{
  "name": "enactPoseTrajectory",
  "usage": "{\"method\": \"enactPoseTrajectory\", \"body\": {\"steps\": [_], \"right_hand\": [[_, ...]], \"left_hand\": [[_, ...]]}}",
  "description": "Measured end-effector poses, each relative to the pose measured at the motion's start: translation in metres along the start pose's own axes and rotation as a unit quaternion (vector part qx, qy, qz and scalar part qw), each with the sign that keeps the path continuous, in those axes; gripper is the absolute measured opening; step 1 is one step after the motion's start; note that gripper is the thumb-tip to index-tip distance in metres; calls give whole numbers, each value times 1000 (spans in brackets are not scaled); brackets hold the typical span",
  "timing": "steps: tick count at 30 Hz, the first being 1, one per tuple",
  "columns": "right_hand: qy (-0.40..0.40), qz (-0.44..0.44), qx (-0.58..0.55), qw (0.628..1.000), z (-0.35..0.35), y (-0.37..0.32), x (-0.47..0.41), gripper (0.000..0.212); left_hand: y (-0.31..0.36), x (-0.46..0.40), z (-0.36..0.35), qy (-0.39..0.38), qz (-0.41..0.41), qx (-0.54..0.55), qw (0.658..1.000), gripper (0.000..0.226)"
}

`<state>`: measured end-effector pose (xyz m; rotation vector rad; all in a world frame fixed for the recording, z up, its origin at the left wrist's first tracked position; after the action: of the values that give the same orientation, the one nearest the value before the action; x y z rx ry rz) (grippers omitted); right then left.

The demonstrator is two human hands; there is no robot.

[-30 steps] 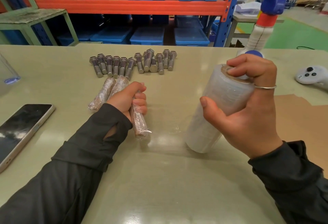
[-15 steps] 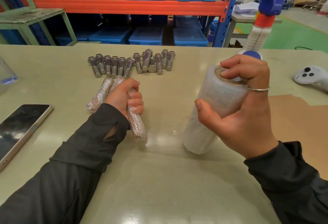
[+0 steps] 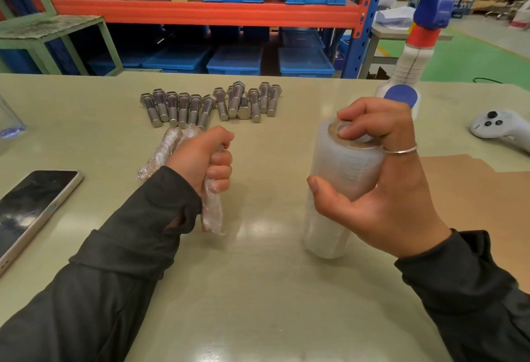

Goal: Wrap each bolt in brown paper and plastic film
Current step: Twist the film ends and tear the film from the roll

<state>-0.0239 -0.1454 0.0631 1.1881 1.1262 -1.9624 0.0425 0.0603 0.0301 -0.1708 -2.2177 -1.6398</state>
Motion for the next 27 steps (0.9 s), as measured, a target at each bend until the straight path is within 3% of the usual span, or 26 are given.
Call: {"method": "enactPoseTrajectory", "body": {"steps": [2,8,13,16,20,25,27], "right_hand": [[-3,17,20,1000,5,5,1,40],[114,-31,11,993,4,19,2,46],[92,-52,-8,994,-10,20,11,53],[79,-110,-61,989,-15,17,14,57],[68,-147,-87,983,-15,16,16,45],[84,-133,-47,986,-9,11,11,41],[109,-34,10,993,-3,-1,5,36]], "left_hand": [[7,-1,7,8,-17,-11,1000,29],[4,-3,9,9,-13,18,1000,28],[-13,-3,-7,-2,2,90,996,28],[-19,-3,-11,2,10,132,991,24],[-23,-2,-13,37,-5,170,985,17],[-23,2,-11,17,36,161,986,29],[-22,4,-10,4,48,160,986,30]]}}
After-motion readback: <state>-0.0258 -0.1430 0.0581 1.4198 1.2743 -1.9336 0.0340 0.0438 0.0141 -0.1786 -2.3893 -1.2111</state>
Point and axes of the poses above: each hand's wrist, its own x-axis away from the middle knuckle, its own z-axis out of the back of the hand, y = z × x, the point moved 2 cm from there along -x, towards the middle knuckle, and after that the axes turned 14 degrees about y, right-handed, at the moved point
